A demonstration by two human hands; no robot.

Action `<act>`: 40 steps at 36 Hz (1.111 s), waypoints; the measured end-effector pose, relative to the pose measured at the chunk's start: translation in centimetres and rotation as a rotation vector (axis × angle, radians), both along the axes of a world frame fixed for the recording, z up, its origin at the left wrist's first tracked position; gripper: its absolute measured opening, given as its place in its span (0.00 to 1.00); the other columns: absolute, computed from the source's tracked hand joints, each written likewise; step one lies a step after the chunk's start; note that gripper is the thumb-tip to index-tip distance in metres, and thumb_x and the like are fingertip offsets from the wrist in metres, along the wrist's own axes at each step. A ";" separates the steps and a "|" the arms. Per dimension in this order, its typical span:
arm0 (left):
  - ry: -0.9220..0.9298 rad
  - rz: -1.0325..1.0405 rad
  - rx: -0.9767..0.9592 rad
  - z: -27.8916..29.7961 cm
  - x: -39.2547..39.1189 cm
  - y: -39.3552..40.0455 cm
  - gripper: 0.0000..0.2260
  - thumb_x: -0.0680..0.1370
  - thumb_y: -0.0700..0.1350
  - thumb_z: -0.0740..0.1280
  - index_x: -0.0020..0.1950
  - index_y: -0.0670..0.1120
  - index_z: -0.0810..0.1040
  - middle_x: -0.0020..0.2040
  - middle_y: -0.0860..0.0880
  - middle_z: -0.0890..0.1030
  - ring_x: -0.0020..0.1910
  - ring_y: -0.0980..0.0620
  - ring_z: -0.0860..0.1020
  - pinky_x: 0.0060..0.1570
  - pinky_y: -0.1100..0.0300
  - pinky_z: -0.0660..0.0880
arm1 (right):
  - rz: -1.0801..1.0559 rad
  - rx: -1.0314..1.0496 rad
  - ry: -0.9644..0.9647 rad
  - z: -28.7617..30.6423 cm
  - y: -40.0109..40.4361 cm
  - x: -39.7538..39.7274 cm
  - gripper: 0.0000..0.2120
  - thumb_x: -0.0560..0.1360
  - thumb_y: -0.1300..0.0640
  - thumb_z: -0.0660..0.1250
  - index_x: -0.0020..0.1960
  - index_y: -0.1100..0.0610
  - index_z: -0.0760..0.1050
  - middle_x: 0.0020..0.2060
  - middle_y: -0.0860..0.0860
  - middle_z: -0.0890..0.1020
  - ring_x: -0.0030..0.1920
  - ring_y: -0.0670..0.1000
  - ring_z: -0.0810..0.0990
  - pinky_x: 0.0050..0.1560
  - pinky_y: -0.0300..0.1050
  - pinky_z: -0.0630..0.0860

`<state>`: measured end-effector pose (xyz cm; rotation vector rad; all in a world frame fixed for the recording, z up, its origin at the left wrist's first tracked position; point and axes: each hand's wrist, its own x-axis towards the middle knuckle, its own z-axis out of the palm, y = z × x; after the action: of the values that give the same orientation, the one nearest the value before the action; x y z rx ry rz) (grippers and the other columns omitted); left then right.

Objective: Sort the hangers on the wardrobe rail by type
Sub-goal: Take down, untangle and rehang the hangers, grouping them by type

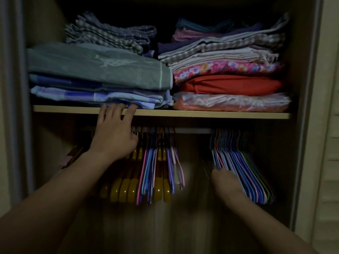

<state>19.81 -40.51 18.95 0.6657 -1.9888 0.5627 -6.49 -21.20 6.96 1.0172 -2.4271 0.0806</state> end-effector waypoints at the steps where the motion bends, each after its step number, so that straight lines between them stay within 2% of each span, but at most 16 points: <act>1: 0.002 -0.004 0.001 0.0 0.0 0.0 0.39 0.70 0.53 0.71 0.78 0.50 0.58 0.72 0.41 0.66 0.75 0.40 0.60 0.78 0.42 0.49 | 0.002 -0.002 0.004 0.0 0.1 0.0 0.17 0.82 0.63 0.57 0.70 0.58 0.68 0.53 0.53 0.82 0.50 0.52 0.83 0.40 0.43 0.72; 5: 0.009 -0.008 0.008 0.1 0.1 0.1 0.39 0.71 0.54 0.71 0.78 0.50 0.58 0.72 0.41 0.67 0.75 0.41 0.60 0.78 0.42 0.49 | -0.012 0.028 0.000 0.1 0.2 0.2 0.24 0.82 0.63 0.56 0.77 0.57 0.61 0.59 0.55 0.79 0.54 0.54 0.81 0.46 0.45 0.76; 7: 0.008 -0.011 0.020 0.1 0.1 0.3 0.38 0.71 0.54 0.70 0.78 0.50 0.57 0.73 0.41 0.66 0.76 0.41 0.60 0.78 0.41 0.49 | -0.015 -0.005 -0.030 0.5 0.3 0.9 0.22 0.82 0.61 0.58 0.75 0.56 0.64 0.67 0.58 0.72 0.59 0.56 0.79 0.51 0.47 0.77; 9: 0.017 -0.014 0.026 0.1 0.0 0.4 0.38 0.72 0.54 0.70 0.78 0.50 0.57 0.73 0.41 0.66 0.76 0.41 0.60 0.78 0.40 0.49 | -0.014 -0.076 0.005 1.0 0.5 1.9 0.21 0.80 0.59 0.62 0.72 0.55 0.66 0.73 0.59 0.63 0.68 0.59 0.71 0.56 0.49 0.76; 10: 0.021 -0.012 0.028 0.1 -0.1 0.4 0.38 0.71 0.54 0.70 0.78 0.50 0.57 0.73 0.41 0.66 0.76 0.41 0.60 0.78 0.40 0.49 | 0.004 -0.117 0.044 1.1 0.5 2.2 0.20 0.79 0.58 0.64 0.71 0.55 0.68 0.73 0.59 0.63 0.69 0.60 0.68 0.57 0.49 0.76; 12: 0.031 -0.009 0.027 0.0 -0.2 0.4 0.39 0.71 0.54 0.71 0.78 0.50 0.58 0.72 0.41 0.66 0.76 0.41 0.60 0.78 0.40 0.48 | 0.118 -0.228 0.061 1.1 0.1 2.7 0.16 0.78 0.57 0.65 0.66 0.54 0.72 0.65 0.56 0.71 0.64 0.57 0.72 0.54 0.47 0.76; 13: 0.036 -0.011 0.025 -0.1 -0.3 0.4 0.39 0.71 0.54 0.71 0.78 0.50 0.58 0.72 0.41 0.66 0.75 0.40 0.60 0.78 0.40 0.49 | 0.207 -0.289 0.005 1.0 -0.1 3.0 0.13 0.79 0.56 0.65 0.62 0.53 0.74 0.59 0.53 0.74 0.59 0.55 0.75 0.51 0.45 0.75; 15: 0.041 -0.014 0.021 -0.1 -0.3 0.5 0.39 0.70 0.54 0.71 0.78 0.49 0.59 0.71 0.40 0.67 0.75 0.40 0.61 0.78 0.40 0.49 | 0.349 -0.366 -0.286 1.1 -0.9 3.7 0.10 0.81 0.53 0.62 0.60 0.53 0.76 0.51 0.50 0.76 0.49 0.49 0.78 0.43 0.40 0.72; 17: 0.041 -0.015 0.018 -0.2 -0.3 0.5 0.39 0.71 0.53 0.71 0.78 0.49 0.59 0.71 0.40 0.67 0.75 0.40 0.61 0.78 0.40 0.49 | 0.434 -0.410 -0.618 1.0 -1.9 4.3 0.15 0.82 0.51 0.60 0.67 0.52 0.73 0.55 0.50 0.79 0.44 0.44 0.77 0.40 0.37 0.71; 20: 0.034 -0.016 0.019 -0.1 -0.2 0.4 0.39 0.71 0.53 0.71 0.78 0.49 0.58 0.72 0.41 0.66 0.75 0.40 0.60 0.78 0.40 0.49 | 0.456 -0.477 -0.832 0.1 -3.4 4.4 0.20 0.83 0.49 0.59 0.74 0.52 0.67 0.64 0.52 0.76 0.42 0.40 0.76 0.38 0.34 0.72; 24: 0.028 -0.016 0.020 -0.2 -0.1 0.3 0.39 0.71 0.53 0.72 0.78 0.50 0.58 0.73 0.41 0.65 0.76 0.41 0.59 0.78 0.40 0.48 | 0.403 -0.658 -1.142 -0.5 -5.3 3.9 0.20 0.84 0.51 0.57 0.74 0.52 0.66 0.60 0.57 0.78 0.48 0.52 0.81 0.44 0.47 0.79; 27: 0.030 -0.006 0.020 -0.2 -0.2 0.3 0.39 0.70 0.53 0.72 0.78 0.50 0.58 0.73 0.41 0.65 0.76 0.41 0.59 0.78 0.40 0.48 | 0.383 -0.751 -1.335 -0.3 -6.5 3.7 0.18 0.84 0.53 0.58 0.71 0.56 0.69 0.51 0.58 0.81 0.47 0.55 0.79 0.39 0.45 0.75; 34: 0.033 0.002 0.033 -0.2 -0.3 0.5 0.40 0.70 0.53 0.72 0.78 0.50 0.57 0.74 0.41 0.65 0.76 0.41 0.58 0.78 0.40 0.48 | 0.336 -0.758 -1.361 0.1 -8.1 3.3 0.21 0.78 0.65 0.64 0.71 0.59 0.69 0.54 0.63 0.81 0.43 0.56 0.79 0.39 0.45 0.76; 36: 0.028 0.000 0.028 -0.2 -0.2 0.4 0.40 0.70 0.53 0.72 0.78 0.50 0.58 0.73 0.41 0.65 0.76 0.41 0.59 0.78 0.40 0.48 | 0.325 -0.744 -1.257 -0.2 -8.2 3.0 0.22 0.77 0.65 0.66 0.70 0.58 0.70 0.53 0.61 0.81 0.44 0.57 0.81 0.42 0.49 0.80; 38: 0.027 -0.003 0.024 -0.1 -0.2 0.3 0.39 0.70 0.53 0.71 0.78 0.50 0.58 0.72 0.41 0.66 0.76 0.41 0.59 0.78 0.40 0.49 | 0.310 -0.702 -1.063 -0.5 -8.1 2.7 0.22 0.76 0.62 0.66 0.70 0.55 0.71 0.53 0.58 0.82 0.48 0.58 0.83 0.49 0.55 0.81; 40: 0.027 -0.008 0.023 -0.1 -0.1 0.4 0.39 0.70 0.53 0.71 0.78 0.49 0.59 0.72 0.41 0.66 0.75 0.41 0.59 0.78 0.40 0.49 | 0.316 -0.678 -0.870 -0.4 -7.4 3.3 0.20 0.78 0.60 0.65 0.69 0.54 0.73 0.51 0.54 0.83 0.46 0.55 0.83 0.45 0.50 0.80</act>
<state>19.74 -40.14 18.83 0.6751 -1.9745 0.5242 -3.22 -28.58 6.58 1.1435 -2.5396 1.6205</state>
